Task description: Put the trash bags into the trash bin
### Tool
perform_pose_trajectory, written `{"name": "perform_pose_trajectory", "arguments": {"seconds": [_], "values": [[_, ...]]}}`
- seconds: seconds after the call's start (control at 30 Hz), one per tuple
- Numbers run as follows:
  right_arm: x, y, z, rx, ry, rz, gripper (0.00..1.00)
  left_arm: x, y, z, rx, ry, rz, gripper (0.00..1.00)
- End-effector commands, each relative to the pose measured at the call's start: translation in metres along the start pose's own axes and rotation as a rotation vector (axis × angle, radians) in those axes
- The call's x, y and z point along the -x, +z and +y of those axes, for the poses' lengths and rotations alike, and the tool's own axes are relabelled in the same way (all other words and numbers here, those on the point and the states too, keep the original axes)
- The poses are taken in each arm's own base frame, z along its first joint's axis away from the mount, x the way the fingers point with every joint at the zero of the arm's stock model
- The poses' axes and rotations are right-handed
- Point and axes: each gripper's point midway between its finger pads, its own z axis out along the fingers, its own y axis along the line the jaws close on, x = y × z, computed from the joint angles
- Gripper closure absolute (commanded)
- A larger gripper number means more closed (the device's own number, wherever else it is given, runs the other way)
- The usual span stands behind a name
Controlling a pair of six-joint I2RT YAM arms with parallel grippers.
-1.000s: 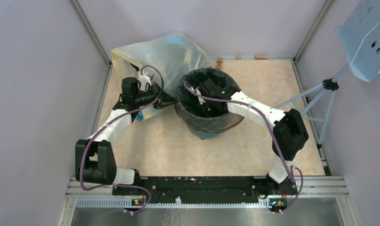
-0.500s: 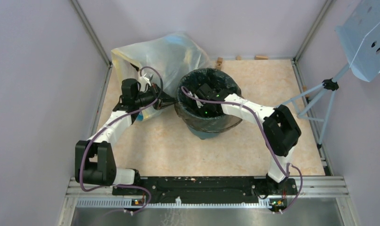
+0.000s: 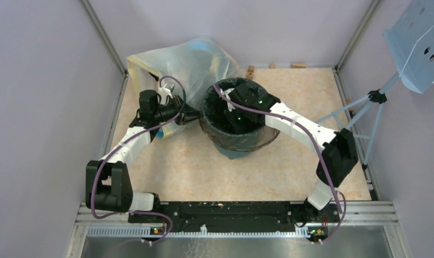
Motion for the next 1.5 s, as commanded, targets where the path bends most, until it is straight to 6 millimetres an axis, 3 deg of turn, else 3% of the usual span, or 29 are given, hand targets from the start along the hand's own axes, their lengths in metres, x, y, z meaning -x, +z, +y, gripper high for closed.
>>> {"name": "perform_pose_trajectory", "arguments": {"seconds": [0.0,0.13,0.3,0.4,0.47,0.63,0.7,0.8,0.9,1.0,1.1,1.27,1.37,1.47], "values": [[0.047,-0.072,0.009,0.011,0.016,-0.194,0.81,-0.004,-0.003,-0.005,-0.003,0.029,-0.012,0.77],[0.066,-0.114,0.008,-0.002,0.036,-0.277,0.73,-0.004,-0.008,-0.002,0.054,0.021,-0.023,0.66],[0.087,-0.168,-0.004,-0.071,0.117,-0.411,0.51,0.001,-0.028,0.005,0.231,0.059,-0.128,0.47],[0.094,-0.203,-0.024,-0.151,0.199,-0.511,0.38,-0.006,-0.036,0.004,0.239,0.057,-0.150,0.40],[0.094,-0.222,-0.043,-0.198,0.268,-0.561,0.35,-0.016,-0.040,0.009,0.251,0.041,-0.146,0.37],[0.067,-0.246,-0.099,-0.305,0.482,-0.591,0.33,-0.031,-0.051,0.016,0.277,0.051,-0.161,0.28],[0.050,-0.245,-0.113,-0.337,0.513,-0.595,0.31,-0.033,-0.055,0.016,0.287,0.068,-0.168,0.26],[0.025,-0.246,-0.123,-0.362,0.540,-0.635,0.17,-0.035,-0.060,0.015,0.302,0.094,-0.175,0.21],[-0.006,-0.243,-0.134,-0.423,0.601,-0.663,0.16,-0.037,-0.065,0.013,0.312,0.115,-0.183,0.09],[-0.038,-0.227,-0.138,-0.447,0.636,-0.661,0.16,-0.043,-0.068,0.013,0.314,0.127,-0.180,0.02],[-0.069,-0.202,-0.133,-0.412,0.624,-0.668,0.15,-0.052,-0.071,0.018,0.320,0.133,-0.181,0.01],[-0.098,-0.185,-0.130,-0.349,0.642,-0.821,0.15,-0.063,-0.078,0.031,0.322,0.198,-0.216,0.01],[-0.117,-0.182,-0.140,-0.371,0.743,-0.937,0.14,-0.064,-0.082,0.036,0.313,0.249,-0.261,0.01],[-0.133,-0.165,-0.141,-0.376,0.748,-0.930,0.10,-0.060,-0.088,0.047,0.353,0.310,-0.312,0.01]]}}
